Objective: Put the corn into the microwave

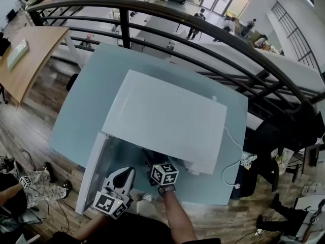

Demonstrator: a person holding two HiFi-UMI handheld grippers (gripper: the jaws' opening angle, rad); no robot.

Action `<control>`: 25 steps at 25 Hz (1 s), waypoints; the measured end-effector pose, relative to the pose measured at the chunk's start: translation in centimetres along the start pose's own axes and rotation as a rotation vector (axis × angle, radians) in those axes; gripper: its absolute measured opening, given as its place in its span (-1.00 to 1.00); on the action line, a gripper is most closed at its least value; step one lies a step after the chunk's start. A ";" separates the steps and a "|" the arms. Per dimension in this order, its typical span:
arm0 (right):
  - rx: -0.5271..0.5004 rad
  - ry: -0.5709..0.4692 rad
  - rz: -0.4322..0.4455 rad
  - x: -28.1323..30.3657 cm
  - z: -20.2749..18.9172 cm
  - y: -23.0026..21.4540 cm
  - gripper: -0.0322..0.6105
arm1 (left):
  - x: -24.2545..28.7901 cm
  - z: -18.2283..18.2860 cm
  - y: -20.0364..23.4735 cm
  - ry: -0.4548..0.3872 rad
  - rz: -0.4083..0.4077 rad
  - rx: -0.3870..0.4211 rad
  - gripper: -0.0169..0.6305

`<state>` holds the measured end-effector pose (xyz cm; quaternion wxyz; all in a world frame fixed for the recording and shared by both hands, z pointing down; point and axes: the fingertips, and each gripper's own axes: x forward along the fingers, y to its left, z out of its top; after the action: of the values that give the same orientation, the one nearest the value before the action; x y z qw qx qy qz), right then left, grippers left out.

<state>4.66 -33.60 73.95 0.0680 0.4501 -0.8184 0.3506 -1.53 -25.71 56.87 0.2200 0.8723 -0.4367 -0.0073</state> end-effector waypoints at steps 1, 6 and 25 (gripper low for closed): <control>0.013 0.005 -0.015 0.1 0.1 -0.1 -0.21 | -0.1 0.0 -0.1 -0.001 0.000 0.000 -0.94; 0.118 0.039 -0.069 0.4 0.1 -0.3 -0.27 | -0.8 0.3 -0.6 -0.006 -0.011 0.011 -0.94; 0.246 0.149 -0.158 -0.6 -2.7 -1.2 -0.46 | -3.6 -0.4 -2.1 -0.023 0.031 0.021 -0.94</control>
<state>5.43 -31.93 76.33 0.1004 0.4908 -0.7240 0.4742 -2.11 -21.76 55.77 0.2059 0.8675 -0.4528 -0.0092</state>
